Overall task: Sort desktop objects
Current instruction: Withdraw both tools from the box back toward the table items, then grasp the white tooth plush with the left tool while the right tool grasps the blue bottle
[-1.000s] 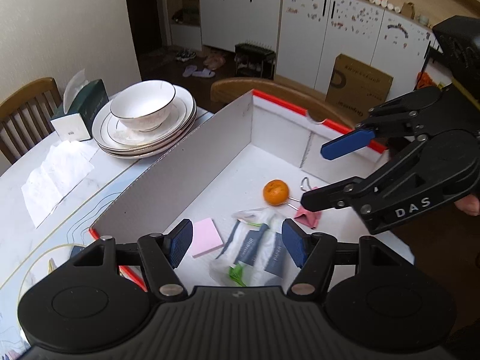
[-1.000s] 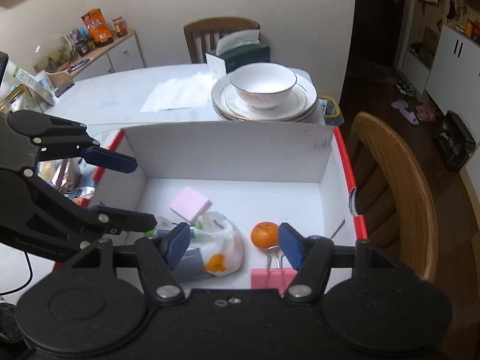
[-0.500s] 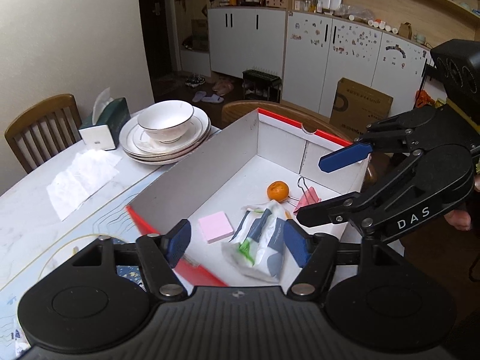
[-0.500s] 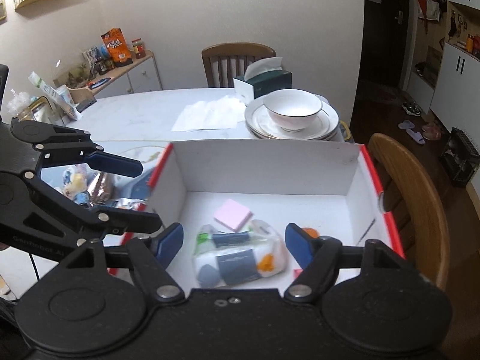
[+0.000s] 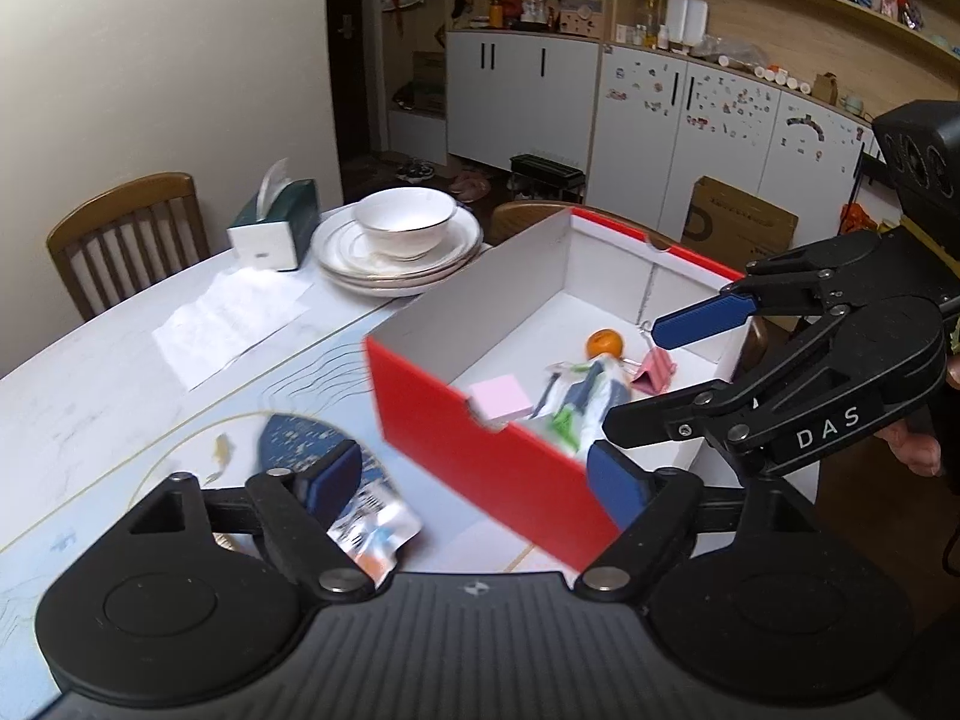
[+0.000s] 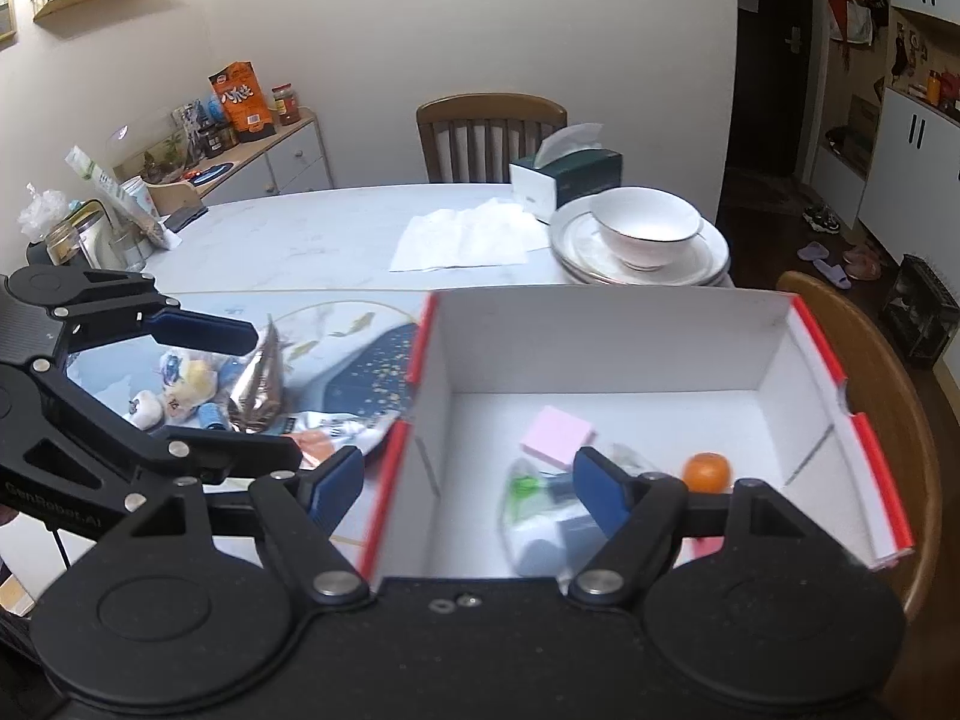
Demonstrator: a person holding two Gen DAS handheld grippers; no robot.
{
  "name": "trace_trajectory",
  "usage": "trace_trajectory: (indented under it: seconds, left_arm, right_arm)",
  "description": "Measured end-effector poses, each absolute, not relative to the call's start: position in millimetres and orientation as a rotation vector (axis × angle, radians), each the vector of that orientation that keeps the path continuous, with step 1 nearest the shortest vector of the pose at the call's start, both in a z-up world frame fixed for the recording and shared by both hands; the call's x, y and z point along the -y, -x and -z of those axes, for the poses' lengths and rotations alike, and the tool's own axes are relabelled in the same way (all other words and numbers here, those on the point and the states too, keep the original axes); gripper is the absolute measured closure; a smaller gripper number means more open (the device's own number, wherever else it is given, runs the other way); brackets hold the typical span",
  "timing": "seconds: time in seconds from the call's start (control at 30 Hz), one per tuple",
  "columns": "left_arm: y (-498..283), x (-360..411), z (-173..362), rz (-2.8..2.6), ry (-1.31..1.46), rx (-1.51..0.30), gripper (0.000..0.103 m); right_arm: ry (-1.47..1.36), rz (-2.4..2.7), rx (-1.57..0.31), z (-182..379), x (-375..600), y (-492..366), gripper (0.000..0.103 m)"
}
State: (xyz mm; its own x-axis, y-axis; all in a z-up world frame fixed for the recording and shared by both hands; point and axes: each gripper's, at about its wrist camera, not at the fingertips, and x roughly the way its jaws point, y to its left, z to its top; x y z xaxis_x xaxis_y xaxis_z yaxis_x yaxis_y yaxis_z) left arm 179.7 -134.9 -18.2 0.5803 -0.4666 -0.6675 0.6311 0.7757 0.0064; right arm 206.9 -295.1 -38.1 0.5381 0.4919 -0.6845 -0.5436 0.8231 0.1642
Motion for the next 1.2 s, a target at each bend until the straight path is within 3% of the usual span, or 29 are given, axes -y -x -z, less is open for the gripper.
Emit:
trace_trajectory:
  seconds: [0.2, 0.37, 1.2]
  left_arm:
    - [-177.7, 95.1, 20.7, 0.622, -0.234, -0.703, 0.018]
    - [-174.1, 61.7, 24.5, 0.604, -0.223, -0.695, 0.001]
    - [-191.1, -84.6, 93.2, 0.473, -0.192, -0.789, 0.001]
  right_arm:
    - [0.075, -0.614, -0.797, 37.1, 261.7, -194.2, 0.026]
    - [0.076, -0.618, -0.806, 39.6, 232.2, -183.8, 0.026]
    - [0.147, -0.596, -0.865, 83.7, 97.1, -170.9, 0.026]
